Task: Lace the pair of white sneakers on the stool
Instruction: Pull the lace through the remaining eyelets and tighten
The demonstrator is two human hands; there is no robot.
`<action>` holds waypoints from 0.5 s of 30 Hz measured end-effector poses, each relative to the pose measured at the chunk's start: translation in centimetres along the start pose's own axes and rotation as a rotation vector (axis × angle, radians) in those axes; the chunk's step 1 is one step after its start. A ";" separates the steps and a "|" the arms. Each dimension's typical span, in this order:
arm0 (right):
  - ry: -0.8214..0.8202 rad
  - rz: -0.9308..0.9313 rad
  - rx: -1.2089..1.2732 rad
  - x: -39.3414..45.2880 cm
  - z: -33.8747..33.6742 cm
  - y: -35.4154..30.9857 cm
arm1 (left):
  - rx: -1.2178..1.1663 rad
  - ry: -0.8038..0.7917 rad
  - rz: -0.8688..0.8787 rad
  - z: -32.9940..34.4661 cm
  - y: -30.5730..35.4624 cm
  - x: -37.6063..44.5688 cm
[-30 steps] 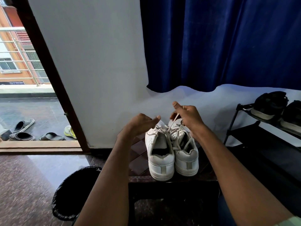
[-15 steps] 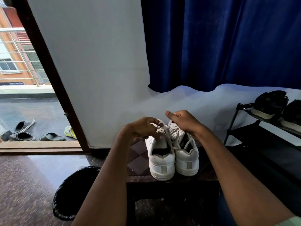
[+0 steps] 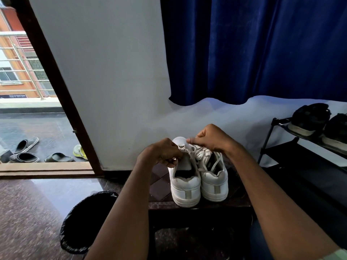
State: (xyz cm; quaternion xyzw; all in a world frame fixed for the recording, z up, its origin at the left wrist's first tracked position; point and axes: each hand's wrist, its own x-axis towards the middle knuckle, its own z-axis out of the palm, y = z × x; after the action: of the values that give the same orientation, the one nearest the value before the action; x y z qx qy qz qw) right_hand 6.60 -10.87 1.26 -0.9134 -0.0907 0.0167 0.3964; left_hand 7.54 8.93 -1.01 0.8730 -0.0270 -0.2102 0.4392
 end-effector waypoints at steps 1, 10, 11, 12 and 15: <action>0.019 -0.006 0.146 -0.2 -0.3 -0.3 | -0.022 0.008 -0.016 0.0 -0.1 0.1; -0.008 0.011 -0.226 -0.5 -1.2 0.3 | -0.093 0.038 -0.056 0.0 0.2 -0.4; -0.056 0.018 -0.202 -0.6 -1.2 0.2 | -0.095 0.042 -0.060 -0.1 0.2 -0.3; -0.087 0.016 -0.178 -0.7 -1.2 0.1 | -0.096 0.045 -0.064 -0.1 0.2 -0.3; -0.127 0.016 -0.126 -0.8 -1.3 0.1 | -0.086 0.049 -0.070 -0.2 0.2 -0.3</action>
State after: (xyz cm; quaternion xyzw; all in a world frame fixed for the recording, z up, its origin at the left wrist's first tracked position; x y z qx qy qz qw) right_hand 5.92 -12.00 2.05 -0.9345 -0.1091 0.0720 0.3312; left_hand 7.37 9.01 -0.65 0.8587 0.0233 -0.2049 0.4691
